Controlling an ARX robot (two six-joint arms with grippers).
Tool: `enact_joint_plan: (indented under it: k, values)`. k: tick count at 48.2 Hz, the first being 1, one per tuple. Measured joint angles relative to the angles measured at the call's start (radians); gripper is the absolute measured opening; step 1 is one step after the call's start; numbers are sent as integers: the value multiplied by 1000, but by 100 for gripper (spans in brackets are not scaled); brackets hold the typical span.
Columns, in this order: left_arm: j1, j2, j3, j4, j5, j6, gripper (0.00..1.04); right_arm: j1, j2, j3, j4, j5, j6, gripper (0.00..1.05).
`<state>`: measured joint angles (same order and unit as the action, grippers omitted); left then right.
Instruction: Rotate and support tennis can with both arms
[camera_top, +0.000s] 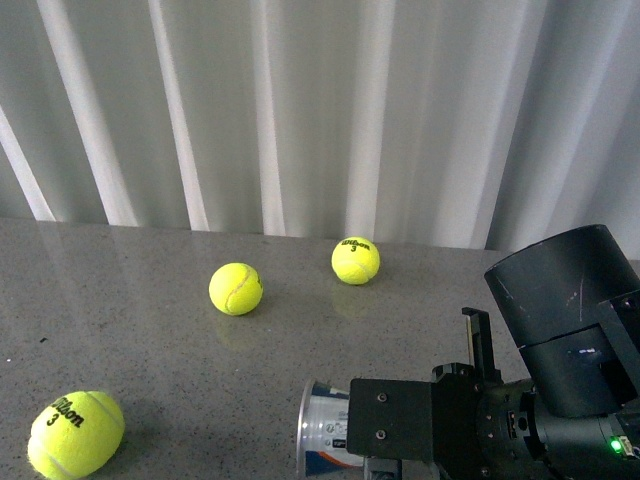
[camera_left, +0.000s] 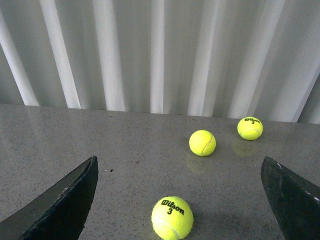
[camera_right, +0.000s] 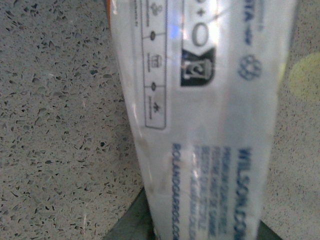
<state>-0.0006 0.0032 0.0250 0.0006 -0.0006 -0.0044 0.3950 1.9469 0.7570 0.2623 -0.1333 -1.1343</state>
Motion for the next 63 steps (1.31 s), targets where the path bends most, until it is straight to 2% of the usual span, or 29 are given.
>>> enact_joint_plan:
  k: [8,15,26,30,44,63]
  values:
    - [0,0,0,0,0,0,98,-4,4,0,-1,0,-3,40]
    - [0,0,0,0,0,0,98,-2,4,-1,-7,1,-2,67]
    - [0,0,0,0,0,0,98,5,-25,-9,-26,5,11,100]
    - [0,0,0,0,0,0,98,5,-44,-10,-43,5,17,97]
    - [0,0,0,0,0,0,98,-10,-117,-17,-88,2,50,98]
    - [0,0,0,0,0,0,98,-100,-266,-67,-134,-54,101,98]
